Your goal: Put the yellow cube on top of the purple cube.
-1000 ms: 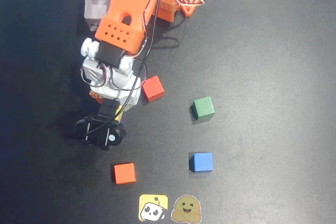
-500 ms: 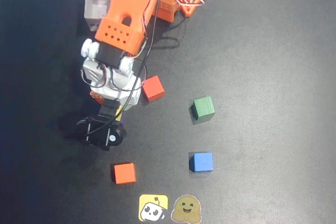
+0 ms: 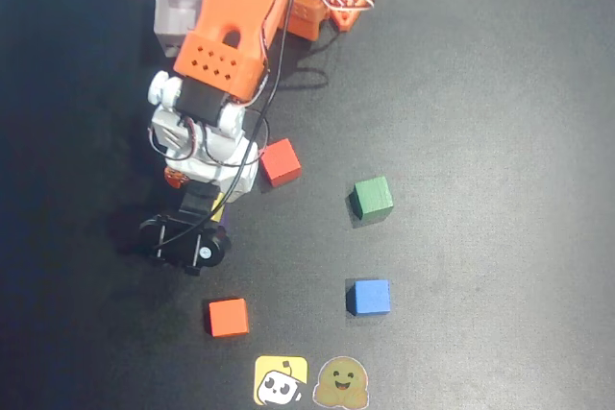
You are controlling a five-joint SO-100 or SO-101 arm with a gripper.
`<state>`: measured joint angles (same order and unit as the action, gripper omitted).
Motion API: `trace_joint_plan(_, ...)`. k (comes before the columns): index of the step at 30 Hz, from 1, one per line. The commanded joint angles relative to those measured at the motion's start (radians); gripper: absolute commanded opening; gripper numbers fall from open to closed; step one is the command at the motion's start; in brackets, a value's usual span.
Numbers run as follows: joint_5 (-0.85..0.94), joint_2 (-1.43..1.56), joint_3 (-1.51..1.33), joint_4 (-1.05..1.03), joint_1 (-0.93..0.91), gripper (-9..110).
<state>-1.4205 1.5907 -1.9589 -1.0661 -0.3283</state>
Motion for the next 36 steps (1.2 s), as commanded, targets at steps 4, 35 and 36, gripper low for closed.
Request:
trace_joint_plan(4,-0.029,0.103,0.008,0.000,0.017,24)
trace_joint_plan(35,-0.140,0.928,-0.540,0.081,0.218,0)
trace_joint_plan(36,-0.143,0.976,-0.581,0.091,0.232,0)
